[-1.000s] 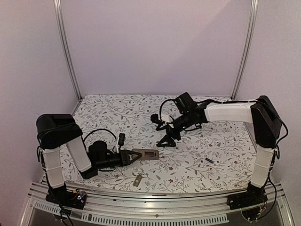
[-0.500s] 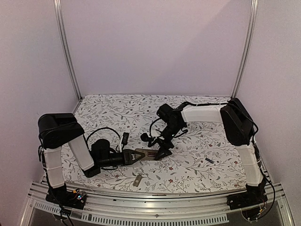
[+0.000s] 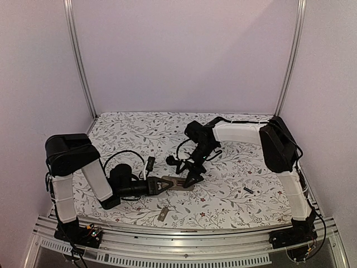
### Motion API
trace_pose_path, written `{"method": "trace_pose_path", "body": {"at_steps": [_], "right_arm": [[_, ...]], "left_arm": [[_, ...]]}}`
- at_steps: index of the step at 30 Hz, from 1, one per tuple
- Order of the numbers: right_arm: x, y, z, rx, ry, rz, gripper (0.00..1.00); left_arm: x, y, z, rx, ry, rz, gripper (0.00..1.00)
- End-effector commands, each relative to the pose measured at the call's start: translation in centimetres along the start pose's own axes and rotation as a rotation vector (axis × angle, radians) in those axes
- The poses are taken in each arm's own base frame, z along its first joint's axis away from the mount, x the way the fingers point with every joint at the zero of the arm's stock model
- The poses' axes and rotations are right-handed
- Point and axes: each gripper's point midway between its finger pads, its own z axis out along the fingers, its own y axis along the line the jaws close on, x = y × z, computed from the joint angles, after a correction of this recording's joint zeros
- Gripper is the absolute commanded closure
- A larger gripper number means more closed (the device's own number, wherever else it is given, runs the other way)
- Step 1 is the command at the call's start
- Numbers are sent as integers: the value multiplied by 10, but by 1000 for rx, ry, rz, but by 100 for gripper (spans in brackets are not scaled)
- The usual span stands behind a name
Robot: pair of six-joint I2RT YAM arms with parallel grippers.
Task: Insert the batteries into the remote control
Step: Press the battery in the battery compartment.
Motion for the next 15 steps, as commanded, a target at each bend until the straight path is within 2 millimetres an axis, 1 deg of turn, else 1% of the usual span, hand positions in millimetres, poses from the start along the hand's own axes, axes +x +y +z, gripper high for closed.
{"method": "trace_pose_path", "body": {"at_steps": [1,5,9,15], "right_arm": [[5,7,6,-74,-5,42,15],[9,10,7,-87,8,63,22],[10,13,6,-96,11,66,22],[9,11,3,-86,13,61,25]], "left_arm": [[-19,-24,1,105,-69,97,100],[-21,-26,2,100,-69,122,100],[-20,-26,4,99,-62,128,100],[-20,-27,4,96,-63,131,100]]}}
